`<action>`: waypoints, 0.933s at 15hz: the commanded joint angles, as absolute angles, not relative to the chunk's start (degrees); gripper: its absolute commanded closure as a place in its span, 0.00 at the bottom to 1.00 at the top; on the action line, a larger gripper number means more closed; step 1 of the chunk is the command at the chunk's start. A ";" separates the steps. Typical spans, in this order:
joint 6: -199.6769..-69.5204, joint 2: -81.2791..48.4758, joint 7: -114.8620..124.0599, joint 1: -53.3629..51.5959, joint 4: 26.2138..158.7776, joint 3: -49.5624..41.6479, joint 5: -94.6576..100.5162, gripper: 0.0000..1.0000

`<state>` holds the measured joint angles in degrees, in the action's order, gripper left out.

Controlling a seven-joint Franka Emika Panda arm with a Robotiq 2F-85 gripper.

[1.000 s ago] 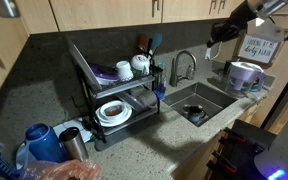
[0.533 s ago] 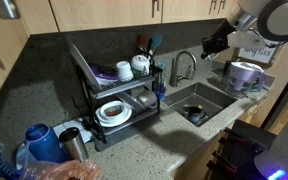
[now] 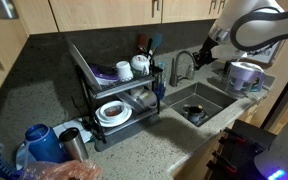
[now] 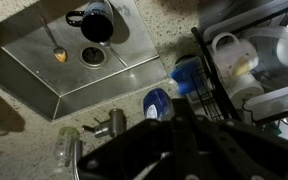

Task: Close the open upper cabinet doors

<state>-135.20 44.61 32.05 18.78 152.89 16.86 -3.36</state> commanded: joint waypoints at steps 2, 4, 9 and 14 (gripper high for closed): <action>-138.44 40.19 34.33 17.81 152.41 16.18 0.18 1.00; -138.84 39.49 34.29 17.56 152.74 16.10 1.13 1.00; -138.61 38.72 33.77 15.89 153.84 15.55 1.80 1.00; -138.22 38.19 33.73 15.04 155.49 15.47 2.20 1.00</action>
<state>-137.43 38.79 32.05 16.38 154.55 16.64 0.36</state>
